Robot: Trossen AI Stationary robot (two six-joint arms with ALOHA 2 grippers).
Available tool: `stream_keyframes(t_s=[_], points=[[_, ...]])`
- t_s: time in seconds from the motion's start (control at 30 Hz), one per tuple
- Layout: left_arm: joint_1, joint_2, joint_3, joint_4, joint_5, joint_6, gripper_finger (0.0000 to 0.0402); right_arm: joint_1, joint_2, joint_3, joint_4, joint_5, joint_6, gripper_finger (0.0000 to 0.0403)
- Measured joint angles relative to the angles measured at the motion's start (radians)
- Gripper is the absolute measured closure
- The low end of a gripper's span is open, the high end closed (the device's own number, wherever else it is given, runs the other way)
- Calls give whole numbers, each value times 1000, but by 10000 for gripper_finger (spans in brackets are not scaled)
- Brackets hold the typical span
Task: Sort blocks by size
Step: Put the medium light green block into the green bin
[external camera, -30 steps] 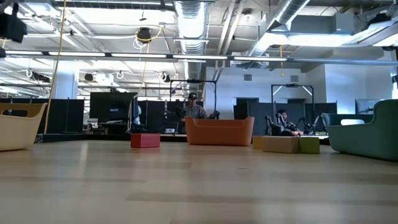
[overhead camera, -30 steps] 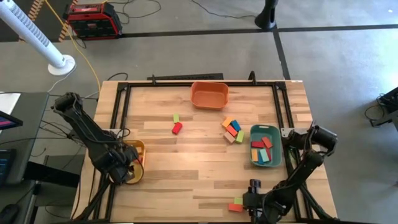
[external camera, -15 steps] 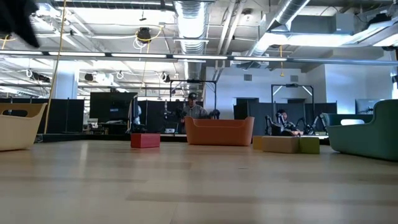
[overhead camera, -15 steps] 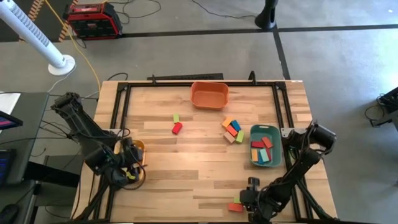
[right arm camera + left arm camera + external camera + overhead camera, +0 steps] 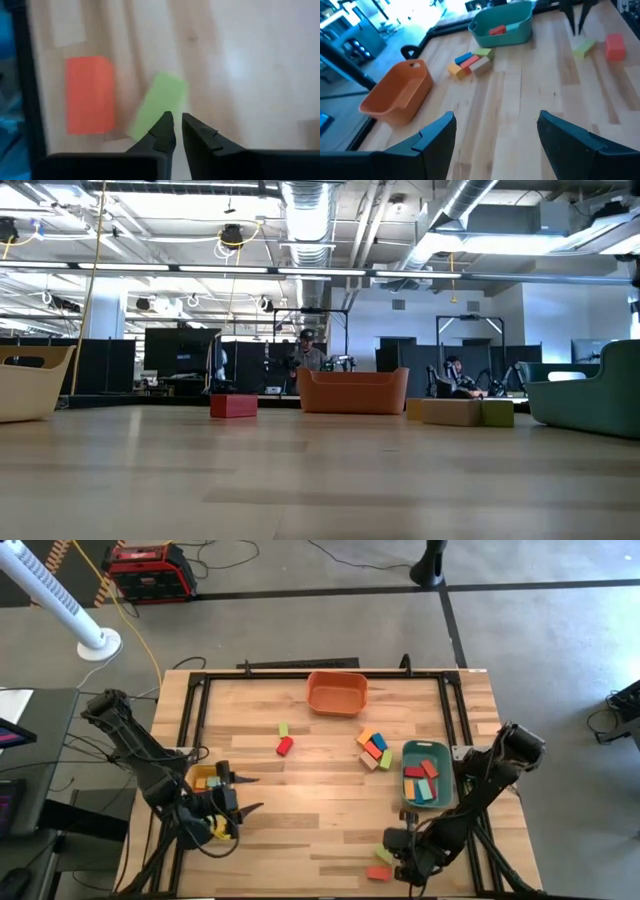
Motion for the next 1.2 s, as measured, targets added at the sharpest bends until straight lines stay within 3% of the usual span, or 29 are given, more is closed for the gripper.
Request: stream_keyframes(t_s=[0.2, 0.4, 0.57, 0.73, 0.87, 1.0, 1.2], points=[[71, 0, -130, 211, 36, 107, 134, -43, -90, 0, -20, 11, -35, 361], [116, 0, -249, 366, 103, 113, 134, -35, -101, 0, 21, 4, -19, 339], [136, 0, -288, 458, 134, 113, 134, -35, -36, 0, 38, -71, 93, 271], [137, 0, -288, 538, 135, 174, 134, -40, 18, 0, 135, -129, -17, 175], [137, 0, -288, 605, 162, 222, 134, -50, 18, 0, 136, -126, -23, 136], [137, 0, -288, 625, 173, 229, 134, -40, 18, 0, 146, -127, -79, 133], [138, 0, -288, 625, 174, 228, 134, 5, 18, 1, 120, -128, -302, 151]])
